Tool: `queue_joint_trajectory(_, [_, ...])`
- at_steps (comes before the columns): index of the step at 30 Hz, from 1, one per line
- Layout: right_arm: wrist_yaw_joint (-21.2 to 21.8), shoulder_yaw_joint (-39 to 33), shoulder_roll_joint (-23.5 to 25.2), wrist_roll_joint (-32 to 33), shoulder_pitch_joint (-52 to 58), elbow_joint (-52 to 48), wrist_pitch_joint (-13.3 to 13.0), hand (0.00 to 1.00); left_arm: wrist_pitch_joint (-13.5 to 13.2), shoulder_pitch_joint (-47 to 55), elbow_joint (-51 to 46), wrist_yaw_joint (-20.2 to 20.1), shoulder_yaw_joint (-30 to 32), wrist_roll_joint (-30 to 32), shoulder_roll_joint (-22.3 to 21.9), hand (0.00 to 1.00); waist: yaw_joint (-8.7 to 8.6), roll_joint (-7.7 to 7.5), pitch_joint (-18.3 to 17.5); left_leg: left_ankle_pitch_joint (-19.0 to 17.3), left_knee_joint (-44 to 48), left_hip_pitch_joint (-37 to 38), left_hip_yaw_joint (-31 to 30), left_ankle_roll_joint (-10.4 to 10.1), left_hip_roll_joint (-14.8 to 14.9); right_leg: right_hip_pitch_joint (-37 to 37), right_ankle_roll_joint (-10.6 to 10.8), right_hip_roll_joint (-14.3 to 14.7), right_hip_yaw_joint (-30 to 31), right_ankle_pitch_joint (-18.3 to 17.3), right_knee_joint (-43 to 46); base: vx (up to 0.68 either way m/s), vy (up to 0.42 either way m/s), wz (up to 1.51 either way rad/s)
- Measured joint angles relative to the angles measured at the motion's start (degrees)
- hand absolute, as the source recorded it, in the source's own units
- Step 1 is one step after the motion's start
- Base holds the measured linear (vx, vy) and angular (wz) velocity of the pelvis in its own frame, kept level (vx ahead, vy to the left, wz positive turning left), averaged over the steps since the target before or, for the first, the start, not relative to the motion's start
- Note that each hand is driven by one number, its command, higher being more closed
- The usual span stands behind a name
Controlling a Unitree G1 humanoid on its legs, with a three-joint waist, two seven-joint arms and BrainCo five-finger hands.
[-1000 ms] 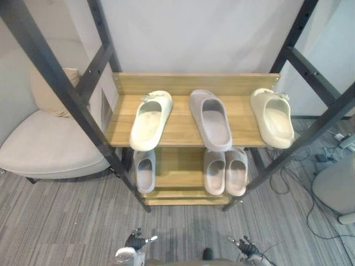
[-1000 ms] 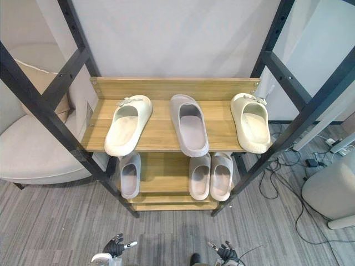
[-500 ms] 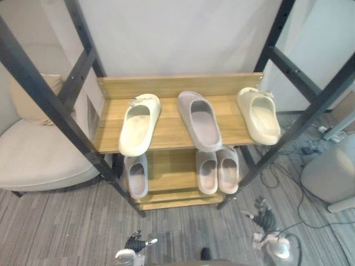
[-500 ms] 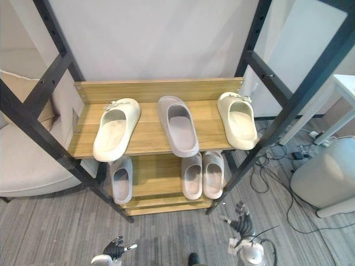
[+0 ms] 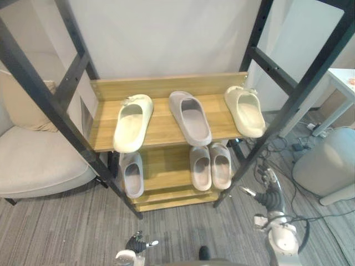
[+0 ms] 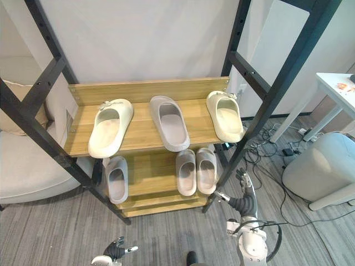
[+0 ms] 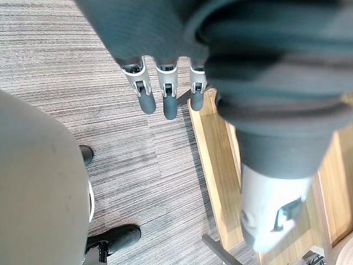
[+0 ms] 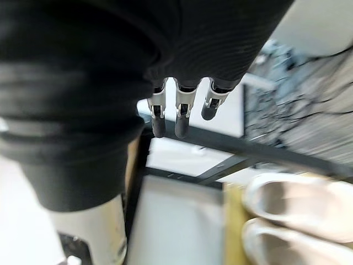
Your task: Organize the slippers on the shoe rack
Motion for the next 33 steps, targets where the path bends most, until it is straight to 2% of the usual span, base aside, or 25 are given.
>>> queue_joint_trajectory(12, [-1.2,3.6,-3.3,-1.0,-10.3,-3.1,-1.6,0.00,-0.7,-0.5,-0.1,-1.2,-1.2,1.6,0.3,0.00,0.84,-0.84,0.5,1.1,-0.9,0.6,-3.1,0.3,-0.5,1.9,0.2,-0.6,-2.9,-0.2,0.0,-0.01,-0.013,0.13])
queue_joint_trajectory(17, [-2.2,4.4,-6.2,-1.0,-15.4,-3.1,-1.7,0.00,-0.7,-0.5,-0.6,-1.3,-1.2,1.6,0.7,0.00,0.98,-1.45,0.9,2.3,-2.2,0.5,-4.4,0.5,-1.1,1.8,0.3,-1.2,-4.2,-0.2,0.0,-0.01,-0.014,0.15])
queue_joint_trajectory(23, [-3.3,4.3,-9.4,0.3,-20.9,-2.8,-1.6,0.00,-0.7,-0.4,-0.9,-1.4,-1.1,1.6,0.8,0.00,1.40,-1.47,0.9,2.7,-3.0,-0.5,-5.0,0.6,-1.4,1.1,0.5,-1.5,-4.9,-0.4,0.4,0.02,-0.016,0.07])
queue_joint_trajectory(27, [-3.8,4.0,-12.7,1.3,-27.3,1.8,-1.5,0.00,-0.7,-0.4,-1.3,-2.1,-1.1,1.5,1.0,0.00,1.53,-1.61,0.9,3.0,-3.1,-1.5,-6.1,0.8,-1.9,0.3,0.5,-1.7,-5.8,-0.4,0.4,0.04,-0.010,0.13])
queue_joint_trajectory(33, [-5.6,3.5,-16.6,1.1,-37.5,10.6,0.0,0.00,-0.6,-0.4,-2.2,-2.3,-1.1,1.5,1.1,0.00,2.10,-1.93,0.9,3.2,-3.0,-3.0,-7.4,0.9,-1.9,-0.7,0.5,-1.7,-6.7,-0.4,0.4,0.03,-0.025,0.09])
